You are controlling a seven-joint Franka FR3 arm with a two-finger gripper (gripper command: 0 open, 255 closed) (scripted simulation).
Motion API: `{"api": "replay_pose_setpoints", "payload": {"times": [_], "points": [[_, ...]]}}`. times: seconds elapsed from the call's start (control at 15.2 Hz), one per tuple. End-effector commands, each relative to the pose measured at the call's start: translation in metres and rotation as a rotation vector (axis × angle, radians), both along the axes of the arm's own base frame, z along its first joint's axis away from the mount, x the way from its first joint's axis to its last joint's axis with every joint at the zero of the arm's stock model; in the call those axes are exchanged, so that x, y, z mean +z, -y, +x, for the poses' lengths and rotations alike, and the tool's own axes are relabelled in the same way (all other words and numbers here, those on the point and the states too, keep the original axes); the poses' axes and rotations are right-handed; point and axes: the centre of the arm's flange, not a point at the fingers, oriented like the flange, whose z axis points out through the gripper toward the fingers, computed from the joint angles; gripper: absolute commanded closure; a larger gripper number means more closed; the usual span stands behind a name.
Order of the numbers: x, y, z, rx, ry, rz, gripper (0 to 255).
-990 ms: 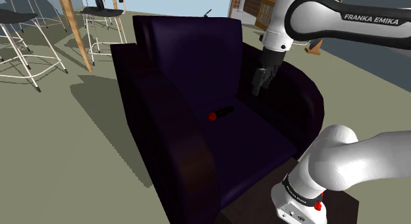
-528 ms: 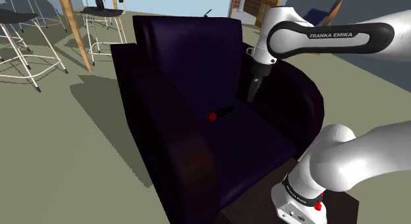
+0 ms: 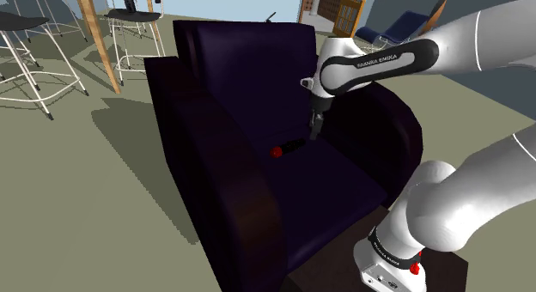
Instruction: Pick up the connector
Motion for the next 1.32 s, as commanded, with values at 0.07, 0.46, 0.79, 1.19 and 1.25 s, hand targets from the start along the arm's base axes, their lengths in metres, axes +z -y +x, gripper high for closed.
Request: {"api": "replay_pose_setpoints", "payload": {"times": [0.07,0.46,0.79,1.19,1.25], "points": [[-0.030,0.009,0.024,0.124,0.006,-0.001,0],[-0.088,0.014,0.076,0.360,0.016,-0.001,0],[-0.119,0.013,0.089,0.420,0.018,0.000,0],[-0.143,0.013,0.089,0.420,0.018,-0.001,0],[-0.143,0.013,0.090,0.420,0.018,-0.001,255]]}}
